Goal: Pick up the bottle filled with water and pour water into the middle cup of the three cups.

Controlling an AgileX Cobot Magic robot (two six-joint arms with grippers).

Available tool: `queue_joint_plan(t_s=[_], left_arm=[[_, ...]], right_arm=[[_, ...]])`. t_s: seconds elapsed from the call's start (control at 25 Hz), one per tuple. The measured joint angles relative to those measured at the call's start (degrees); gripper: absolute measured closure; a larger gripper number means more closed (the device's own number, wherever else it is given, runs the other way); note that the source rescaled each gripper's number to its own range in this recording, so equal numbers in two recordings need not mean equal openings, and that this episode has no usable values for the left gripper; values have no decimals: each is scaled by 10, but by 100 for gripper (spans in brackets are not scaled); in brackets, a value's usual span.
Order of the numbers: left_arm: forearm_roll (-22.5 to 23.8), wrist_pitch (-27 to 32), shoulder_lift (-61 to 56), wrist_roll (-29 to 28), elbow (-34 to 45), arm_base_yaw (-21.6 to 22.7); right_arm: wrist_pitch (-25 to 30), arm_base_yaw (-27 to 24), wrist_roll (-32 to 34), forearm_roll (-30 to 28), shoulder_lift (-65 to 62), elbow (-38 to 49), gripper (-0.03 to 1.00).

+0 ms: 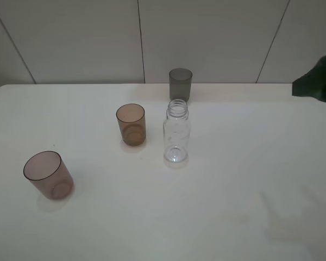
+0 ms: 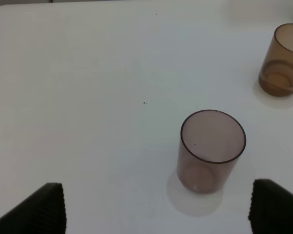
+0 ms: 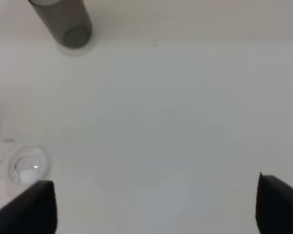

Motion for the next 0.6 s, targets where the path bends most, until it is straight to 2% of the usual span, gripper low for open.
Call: queue_joint_plan(t_s=[0.16, 0.44, 0.6], left_arm=[[0, 0, 0, 0, 0, 0], [0, 0, 0, 0, 0, 0], [0, 0, 0, 0, 0, 0]], right_arm=[[44, 0, 0, -8, -116, 0, 32], [75, 0, 0, -8, -282, 0, 32], [154, 0, 0, -12, -344, 0, 32]])
